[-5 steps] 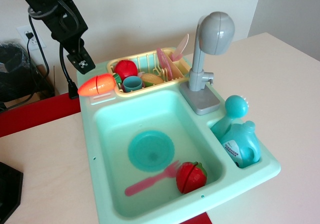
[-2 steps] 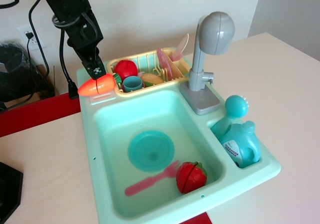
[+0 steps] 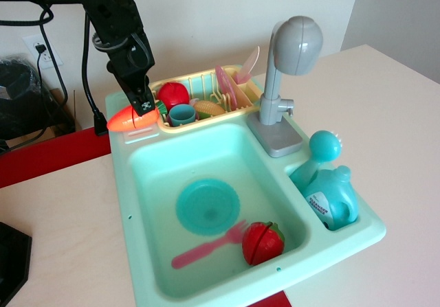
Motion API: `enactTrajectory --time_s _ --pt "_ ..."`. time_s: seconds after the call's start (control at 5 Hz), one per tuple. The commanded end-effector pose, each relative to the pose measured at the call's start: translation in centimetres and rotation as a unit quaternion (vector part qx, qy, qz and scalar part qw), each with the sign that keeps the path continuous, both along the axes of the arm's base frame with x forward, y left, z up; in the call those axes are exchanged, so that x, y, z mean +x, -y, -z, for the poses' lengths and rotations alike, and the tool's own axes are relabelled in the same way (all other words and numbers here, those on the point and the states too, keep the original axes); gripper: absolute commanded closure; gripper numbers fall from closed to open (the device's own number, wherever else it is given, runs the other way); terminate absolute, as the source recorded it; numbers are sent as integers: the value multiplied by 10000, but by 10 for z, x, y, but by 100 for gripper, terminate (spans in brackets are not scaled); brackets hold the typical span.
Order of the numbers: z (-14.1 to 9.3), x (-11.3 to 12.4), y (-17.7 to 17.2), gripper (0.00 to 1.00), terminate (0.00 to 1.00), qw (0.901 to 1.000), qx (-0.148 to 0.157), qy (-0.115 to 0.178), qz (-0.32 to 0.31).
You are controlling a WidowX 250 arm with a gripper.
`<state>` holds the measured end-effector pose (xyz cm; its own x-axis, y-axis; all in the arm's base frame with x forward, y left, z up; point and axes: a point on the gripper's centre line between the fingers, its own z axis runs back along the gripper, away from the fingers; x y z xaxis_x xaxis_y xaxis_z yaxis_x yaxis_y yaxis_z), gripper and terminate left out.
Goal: Put carrot on plate
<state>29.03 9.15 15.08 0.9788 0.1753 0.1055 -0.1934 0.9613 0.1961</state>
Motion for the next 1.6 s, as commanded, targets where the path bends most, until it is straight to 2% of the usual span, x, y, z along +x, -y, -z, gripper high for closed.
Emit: enactTrajectory --time_s 0.0,0.4,0.8,1.0,1.2,1.4 --pt "-1 6 -3 0 0 9999 63 113 -104" --pt "8 5 -5 0 0 9997 131 -114 -169" --pt "11 4 -9 0 0 9994 157 -204 -225" --pt "11 4 -12 100 0 9995 209 -113 -198" --pt "9 5 -9 100 0 9995 259 -72 -145" --pt "1 8 1 100 0 9994 303 140 40"
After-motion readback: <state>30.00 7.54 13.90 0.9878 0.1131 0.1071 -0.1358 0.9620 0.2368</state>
